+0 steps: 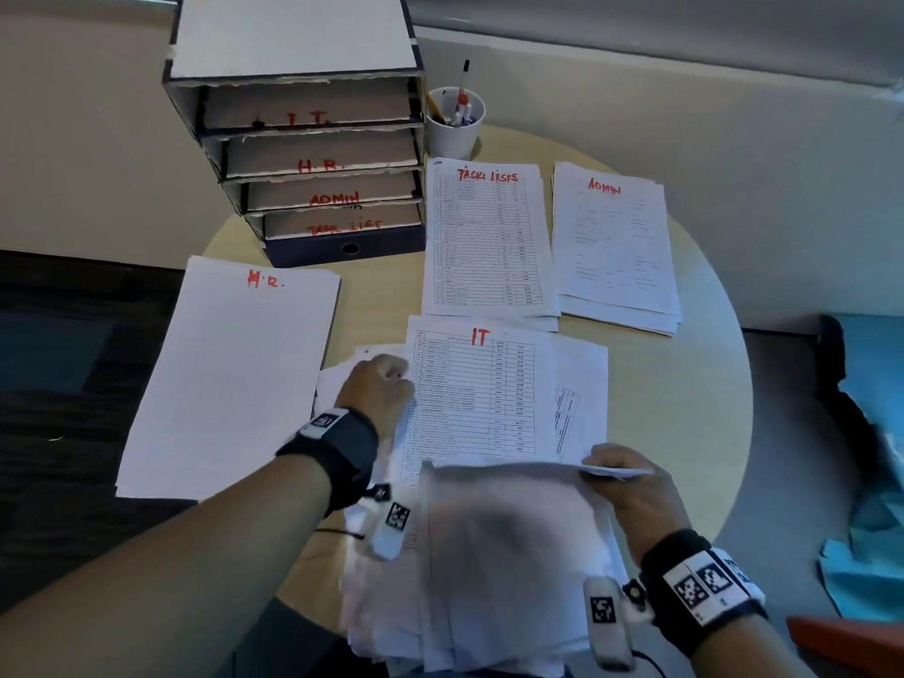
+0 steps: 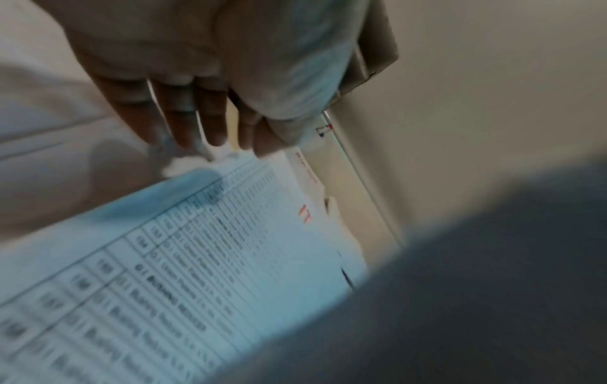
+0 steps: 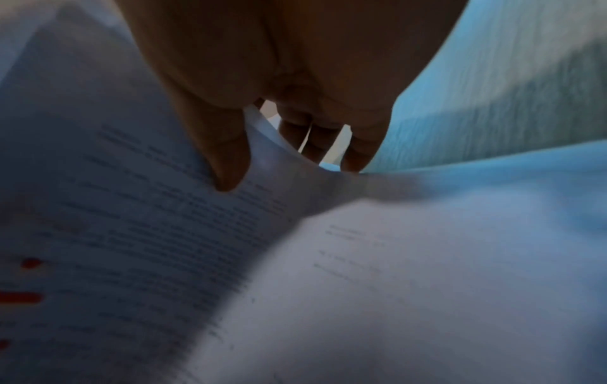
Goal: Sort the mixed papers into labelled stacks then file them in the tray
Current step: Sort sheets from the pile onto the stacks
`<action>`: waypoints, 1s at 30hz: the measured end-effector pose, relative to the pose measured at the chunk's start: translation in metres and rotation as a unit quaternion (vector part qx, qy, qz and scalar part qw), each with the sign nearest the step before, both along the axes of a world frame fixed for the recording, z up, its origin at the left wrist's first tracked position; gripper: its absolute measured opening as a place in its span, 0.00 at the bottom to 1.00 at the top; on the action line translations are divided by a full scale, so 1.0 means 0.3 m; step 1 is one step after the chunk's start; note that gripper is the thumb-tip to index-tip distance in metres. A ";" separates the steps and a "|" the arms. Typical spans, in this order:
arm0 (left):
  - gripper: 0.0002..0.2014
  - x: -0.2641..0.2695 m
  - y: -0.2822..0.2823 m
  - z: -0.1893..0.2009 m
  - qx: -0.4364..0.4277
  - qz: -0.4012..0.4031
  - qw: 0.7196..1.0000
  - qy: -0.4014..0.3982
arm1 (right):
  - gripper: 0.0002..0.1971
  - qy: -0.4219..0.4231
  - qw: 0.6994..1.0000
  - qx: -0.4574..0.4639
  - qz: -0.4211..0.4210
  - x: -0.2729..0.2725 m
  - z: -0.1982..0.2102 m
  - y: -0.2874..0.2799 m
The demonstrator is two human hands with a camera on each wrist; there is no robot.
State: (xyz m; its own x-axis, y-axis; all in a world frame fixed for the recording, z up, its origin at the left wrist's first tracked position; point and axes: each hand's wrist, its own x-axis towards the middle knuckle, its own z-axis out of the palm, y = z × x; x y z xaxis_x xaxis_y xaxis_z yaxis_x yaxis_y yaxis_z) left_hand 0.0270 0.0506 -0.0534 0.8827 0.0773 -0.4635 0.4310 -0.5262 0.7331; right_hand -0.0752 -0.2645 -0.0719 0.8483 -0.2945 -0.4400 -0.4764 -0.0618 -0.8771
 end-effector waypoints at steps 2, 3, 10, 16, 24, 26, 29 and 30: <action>0.26 0.042 -0.016 -0.033 0.070 -0.010 0.997 0.022 | 0.10 -0.004 1.000 0.017 -0.010 -0.004 0.002 -0.003; 0.33 0.057 -0.026 -0.039 0.095 -0.020 0.995 0.036 | 0.08 -0.004 1.000 0.023 -0.009 -0.006 0.008 -0.005; 0.16 0.118 -0.053 -0.026 0.122 -0.036 0.991 0.038 | 0.08 0.022 0.999 -0.001 0.023 -0.037 0.023 -0.010; 0.13 0.042 0.019 0.015 0.073 -0.082 0.991 -0.070 | 0.09 0.031 0.999 0.031 -0.008 -0.047 0.058 0.008; 0.15 -0.017 0.102 0.008 0.107 -0.185 0.969 -0.122 | 0.07 0.018 0.999 0.034 0.009 -0.027 0.059 0.024; 0.19 -0.018 0.135 0.000 0.112 -0.172 0.967 -0.148 | 0.07 0.034 0.998 0.032 0.032 -0.030 0.029 0.013; 0.16 -0.025 0.163 0.008 0.107 -0.077 0.978 -0.160 | 0.10 0.024 0.998 0.046 0.036 -0.053 -0.001 0.005; 0.15 -0.027 0.163 0.011 0.088 -0.051 0.982 -0.160 | 0.13 0.028 0.998 0.049 0.032 -0.043 -0.003 0.016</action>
State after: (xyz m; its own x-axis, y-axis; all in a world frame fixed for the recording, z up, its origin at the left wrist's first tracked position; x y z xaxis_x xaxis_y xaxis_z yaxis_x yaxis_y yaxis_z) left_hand 0.0188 0.0996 -0.0501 0.9884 0.0347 -0.1479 0.1312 -0.6861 0.7156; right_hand -0.0881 -0.2598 -0.0728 0.8371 -0.1941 -0.5114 -0.5227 -0.0080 -0.8525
